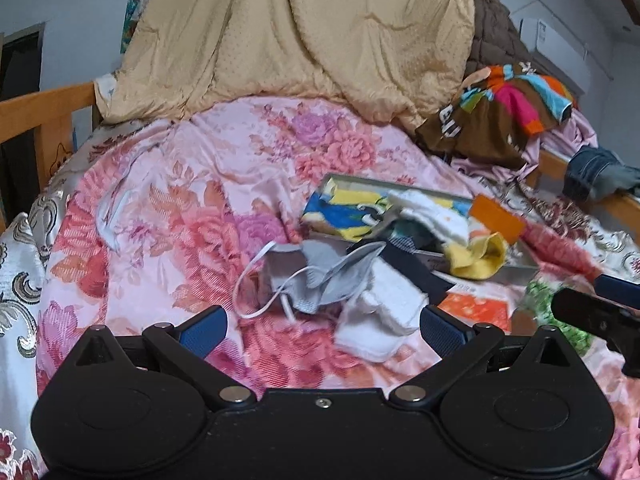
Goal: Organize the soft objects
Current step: 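Move the left gripper to the grey face mask while the right moves to the white cartoon packet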
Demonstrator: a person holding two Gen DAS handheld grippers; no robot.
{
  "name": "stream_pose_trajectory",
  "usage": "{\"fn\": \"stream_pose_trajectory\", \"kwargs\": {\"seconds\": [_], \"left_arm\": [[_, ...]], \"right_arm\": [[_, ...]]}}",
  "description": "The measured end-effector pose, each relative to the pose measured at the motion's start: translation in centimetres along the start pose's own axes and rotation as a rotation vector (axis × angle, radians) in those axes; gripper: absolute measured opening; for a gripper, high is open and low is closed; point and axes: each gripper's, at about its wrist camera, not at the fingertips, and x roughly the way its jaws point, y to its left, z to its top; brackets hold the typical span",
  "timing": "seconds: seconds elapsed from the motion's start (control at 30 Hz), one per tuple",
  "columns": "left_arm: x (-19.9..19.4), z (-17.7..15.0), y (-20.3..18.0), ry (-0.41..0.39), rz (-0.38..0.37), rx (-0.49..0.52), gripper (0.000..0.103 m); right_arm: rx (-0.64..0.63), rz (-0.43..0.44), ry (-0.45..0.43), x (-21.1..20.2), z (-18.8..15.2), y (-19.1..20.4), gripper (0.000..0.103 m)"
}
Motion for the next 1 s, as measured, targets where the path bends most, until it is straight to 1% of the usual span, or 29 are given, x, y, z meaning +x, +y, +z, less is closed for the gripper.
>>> {"fn": "stream_pose_trajectory", "kwargs": {"seconds": [0.1, 0.23, 0.33, 0.4, 0.47, 0.7, 0.87, 1.0], "left_arm": [[0.8, 0.1, 0.7, 0.015, 0.008, 0.02, 0.102], [1.9, 0.3, 1.3, 0.027, 0.009, 0.072, 0.102], [2.6, 0.4, 1.6, 0.021, 0.005, 0.096, 0.102], [2.9, 0.4, 1.9, 0.012, 0.008, 0.094, 0.102], [3.3, 0.4, 2.1, 0.001, 0.012, 0.097, 0.102], [4.8, 0.5, 1.5, -0.04, 0.034, 0.225, 0.102], [5.9, 0.3, 1.8, -0.046, 0.035, 0.23, 0.102], [6.8, 0.6, 1.9, -0.05, 0.044, 0.224, 0.102]], "right_arm": [[-0.018, 0.004, 0.026, 0.8, -0.6, 0.5, 0.103], [-0.043, 0.011, 0.059, 1.9, -1.3, 1.0, 0.103], [-0.065, 0.016, 0.082, 2.7, -1.8, 1.4, 0.103], [-0.087, 0.015, 0.092, 3.3, -2.2, 1.7, 0.103], [-0.121, 0.007, 0.093, 3.8, -2.5, 2.3, 0.103], [-0.233, -0.017, 0.077, 5.3, -3.7, 3.8, 0.103], [-0.287, -0.03, 0.072, 6.2, -4.1, 4.5, 0.103], [-0.305, -0.057, 0.033, 7.3, -3.5, 4.9, 0.103]]}}
